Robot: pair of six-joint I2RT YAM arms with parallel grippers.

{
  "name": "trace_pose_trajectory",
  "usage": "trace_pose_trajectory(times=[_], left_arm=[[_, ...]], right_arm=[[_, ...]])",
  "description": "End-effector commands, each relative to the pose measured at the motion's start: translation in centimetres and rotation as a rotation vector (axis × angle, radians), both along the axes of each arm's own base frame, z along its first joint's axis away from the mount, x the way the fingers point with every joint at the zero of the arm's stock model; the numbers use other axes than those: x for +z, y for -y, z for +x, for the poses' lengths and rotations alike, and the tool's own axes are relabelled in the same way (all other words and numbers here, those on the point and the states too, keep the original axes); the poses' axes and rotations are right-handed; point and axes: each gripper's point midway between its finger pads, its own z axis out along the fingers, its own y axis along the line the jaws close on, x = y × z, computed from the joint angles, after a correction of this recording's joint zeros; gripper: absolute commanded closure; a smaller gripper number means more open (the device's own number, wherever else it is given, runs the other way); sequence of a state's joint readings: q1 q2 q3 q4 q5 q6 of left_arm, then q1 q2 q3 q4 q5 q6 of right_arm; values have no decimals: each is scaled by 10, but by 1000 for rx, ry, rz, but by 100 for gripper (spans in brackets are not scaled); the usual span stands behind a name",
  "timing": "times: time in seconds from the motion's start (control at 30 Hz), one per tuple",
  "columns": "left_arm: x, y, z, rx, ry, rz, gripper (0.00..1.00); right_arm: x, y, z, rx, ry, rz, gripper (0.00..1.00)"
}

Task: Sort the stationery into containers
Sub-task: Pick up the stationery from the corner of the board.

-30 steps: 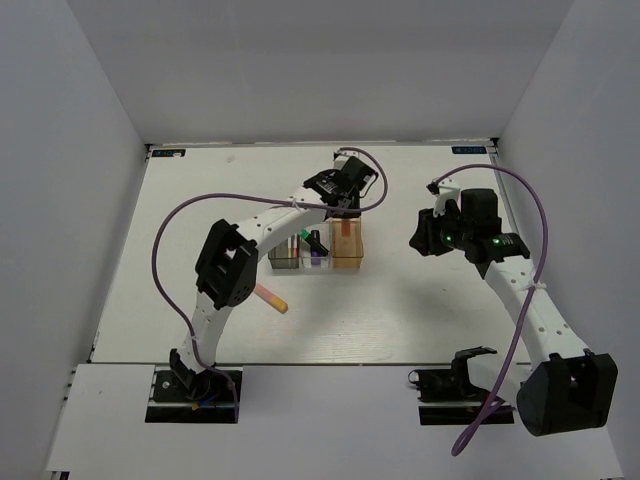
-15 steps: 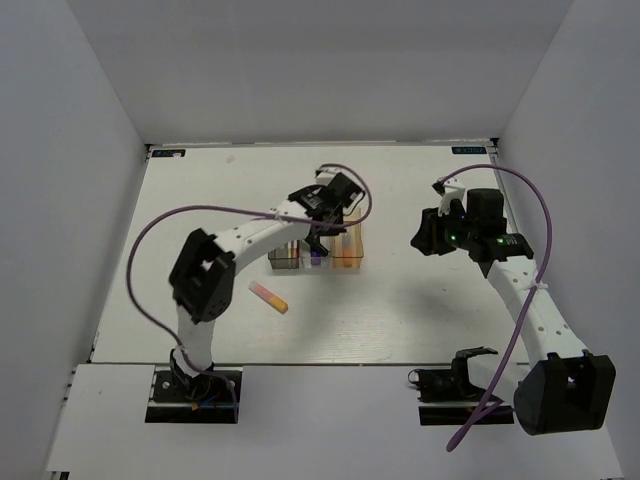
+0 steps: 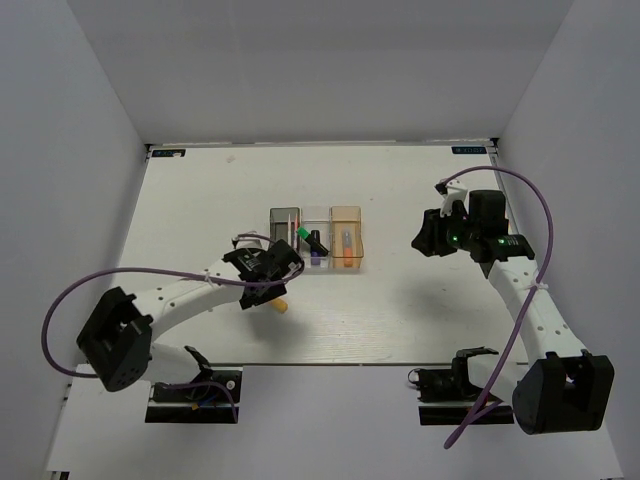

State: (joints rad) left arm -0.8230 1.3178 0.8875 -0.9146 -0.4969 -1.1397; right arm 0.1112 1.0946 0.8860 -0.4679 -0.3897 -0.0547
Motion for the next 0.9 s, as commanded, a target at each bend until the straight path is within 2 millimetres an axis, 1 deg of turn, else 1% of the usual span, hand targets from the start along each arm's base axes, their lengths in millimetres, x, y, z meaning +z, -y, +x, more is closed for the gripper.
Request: trace_pose_trajectory(times=[0.0, 0.03, 0.13, 0.17, 0.23, 0.27, 0.33, 0.37, 0.5, 0.57, 0.6, 0.7, 0.73, 0.8, 0.83, 0.87], left_arm=[[-5, 7, 14, 110, 49, -56, 32], [-13, 5, 15, 127, 23, -43, 32], [-21, 10, 20, 136, 24, -44, 31], [-24, 7, 22, 147, 18, -43, 31], [-28, 13, 27, 149, 27, -67, 31], [-32, 10, 24, 154, 3, -60, 30], [-35, 11, 26, 159, 2, -60, 29], [-41, 10, 25, 165, -18, -54, 29], [-52, 8, 23, 185, -36, -43, 29], [-63, 4, 17, 190, -60, -31, 31], [-62, 3, 17, 199, -52, -39, 31], [-68, -1, 12, 215, -63, -36, 37], [-69, -1, 11, 216, -65, -36, 44], [-70, -6, 5, 218, -72, -41, 53], [-71, -8, 2, 224, -73, -41, 64], [-72, -11, -2, 224, -79, -37, 70]], right_arm=[[6, -1, 6, -1, 26, 20, 55], [5, -2, 6, 1, 21, 21, 55], [4, 1, 6, -5, 20, 19, 55], [3, 0, 6, -2, 16, 22, 55], [3, -1, 5, 4, 13, 30, 55], [2, -1, 5, 6, 9, 27, 55], [1, -1, 6, 7, 7, 29, 55], [-1, -2, 5, 12, 2, 27, 55], [1, -1, 6, 10, 5, 26, 55], [1, 0, 6, 8, 5, 27, 55], [1, -1, 6, 10, 4, 28, 55], [0, -1, 5, 9, -2, 30, 55], [1, -1, 6, 13, 3, 30, 55], [0, -1, 5, 12, -1, 31, 55], [1, 0, 5, 10, 2, 30, 55], [1, -1, 5, 11, 2, 33, 55]])
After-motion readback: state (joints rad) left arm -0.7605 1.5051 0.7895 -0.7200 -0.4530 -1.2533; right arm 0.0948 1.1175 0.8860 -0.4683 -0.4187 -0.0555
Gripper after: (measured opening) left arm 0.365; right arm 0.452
